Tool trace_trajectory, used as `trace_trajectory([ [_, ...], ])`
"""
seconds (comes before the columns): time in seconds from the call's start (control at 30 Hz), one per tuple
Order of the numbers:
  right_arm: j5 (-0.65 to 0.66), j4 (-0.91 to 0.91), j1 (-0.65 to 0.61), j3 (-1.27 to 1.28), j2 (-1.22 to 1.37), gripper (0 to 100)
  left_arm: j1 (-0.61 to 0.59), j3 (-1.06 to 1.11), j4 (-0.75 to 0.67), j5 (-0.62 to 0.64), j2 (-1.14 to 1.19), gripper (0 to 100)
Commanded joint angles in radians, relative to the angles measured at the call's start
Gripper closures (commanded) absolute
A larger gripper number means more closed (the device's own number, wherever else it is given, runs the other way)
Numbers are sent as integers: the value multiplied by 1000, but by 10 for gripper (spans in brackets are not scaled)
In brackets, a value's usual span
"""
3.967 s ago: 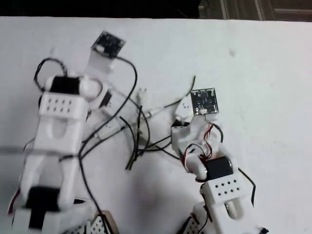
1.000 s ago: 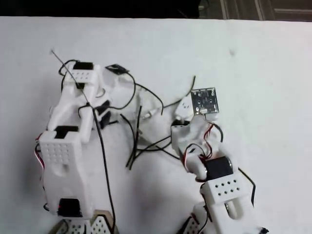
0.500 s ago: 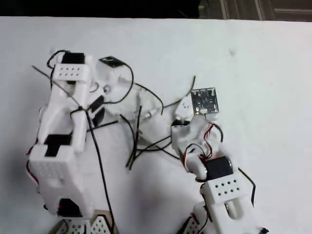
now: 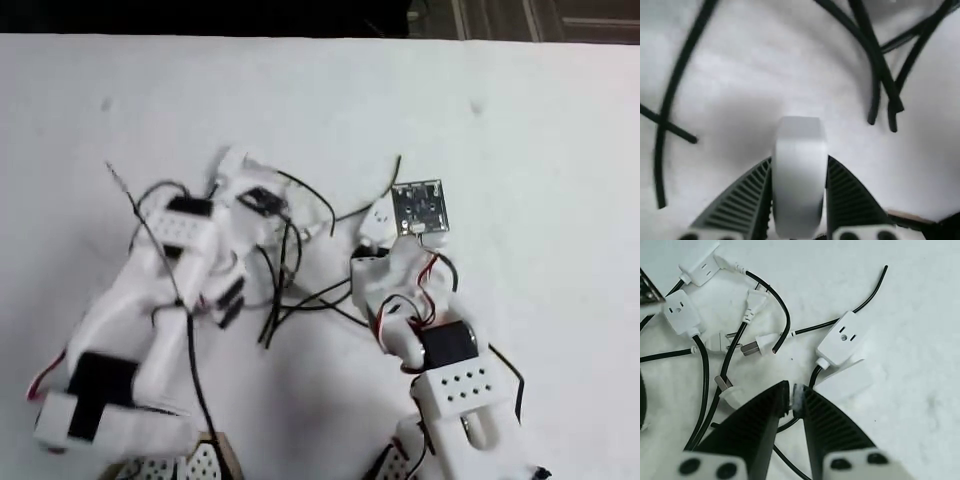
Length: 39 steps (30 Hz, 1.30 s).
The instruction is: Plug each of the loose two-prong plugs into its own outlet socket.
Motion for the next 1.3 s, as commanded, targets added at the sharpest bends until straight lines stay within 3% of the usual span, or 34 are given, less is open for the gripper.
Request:
trace_trajectory([
  [0.0,9,-19,7,-15,-12,979,77,178,-132,35,-163,971],
  [0.23,9,-19,7,-12,-12,979,102,265,-198,40,-173,718],
  [0.83,9,-19,7,-12,-12,979,-211,74,-206,-127,-168,728],
  [1.07,9,-19,7,-12,-12,979,-232,29,-195,-146,-176,728],
  [1.27,9,-19,7,-12,-12,979,-225,-37,-104,-189,-176,728],
])
